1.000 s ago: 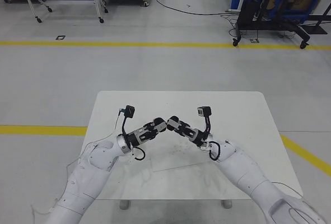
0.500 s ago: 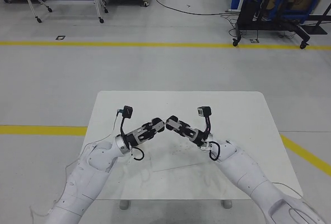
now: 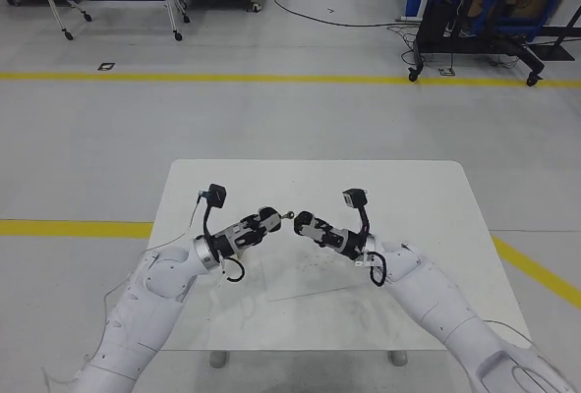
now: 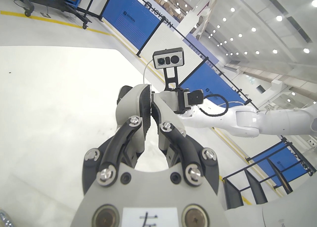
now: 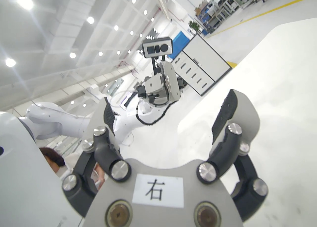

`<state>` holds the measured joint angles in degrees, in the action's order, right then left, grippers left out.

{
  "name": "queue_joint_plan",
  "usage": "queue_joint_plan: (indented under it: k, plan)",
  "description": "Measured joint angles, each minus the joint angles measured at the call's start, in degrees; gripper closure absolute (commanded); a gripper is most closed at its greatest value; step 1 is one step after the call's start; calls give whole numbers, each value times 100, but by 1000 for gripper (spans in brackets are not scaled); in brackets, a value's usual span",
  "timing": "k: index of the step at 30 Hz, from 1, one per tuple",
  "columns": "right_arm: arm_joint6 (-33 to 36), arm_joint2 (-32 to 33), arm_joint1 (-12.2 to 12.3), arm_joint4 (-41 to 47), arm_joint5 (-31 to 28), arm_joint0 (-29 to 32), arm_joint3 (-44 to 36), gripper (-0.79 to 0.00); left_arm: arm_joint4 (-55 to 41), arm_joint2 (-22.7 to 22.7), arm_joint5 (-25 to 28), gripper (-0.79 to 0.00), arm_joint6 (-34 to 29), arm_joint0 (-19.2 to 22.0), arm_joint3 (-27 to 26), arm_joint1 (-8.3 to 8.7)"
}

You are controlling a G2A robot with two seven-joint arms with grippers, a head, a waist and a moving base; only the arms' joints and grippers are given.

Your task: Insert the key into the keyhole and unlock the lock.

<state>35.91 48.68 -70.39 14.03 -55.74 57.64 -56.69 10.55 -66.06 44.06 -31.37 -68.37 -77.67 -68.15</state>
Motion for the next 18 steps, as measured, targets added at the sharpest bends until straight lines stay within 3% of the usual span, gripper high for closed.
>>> queue_joint_plan:
  k: [2, 3, 6, 8, 18]
  plan:
    - [359, 140, 101, -57, 147, 46, -131, -785, 44, 17, 23, 0, -87, -15, -19, 13]
    - [484, 201, 141, -71, 210, 69, -196, -705, 25, 35, 29, 0, -131, -14, -18, 16]
    - [780, 362, 244, -132, 379, 167, -441, -600, -101, 140, 71, 0, -336, 25, -6, 18]
    - [935, 433, 291, -44, 440, 247, -601, -391, -130, 219, 124, 0, -498, 69, -5, 21]
    - [1367, 508, 360, 356, 616, 328, -776, -200, -194, 325, 255, 0, -856, 164, 25, 72]
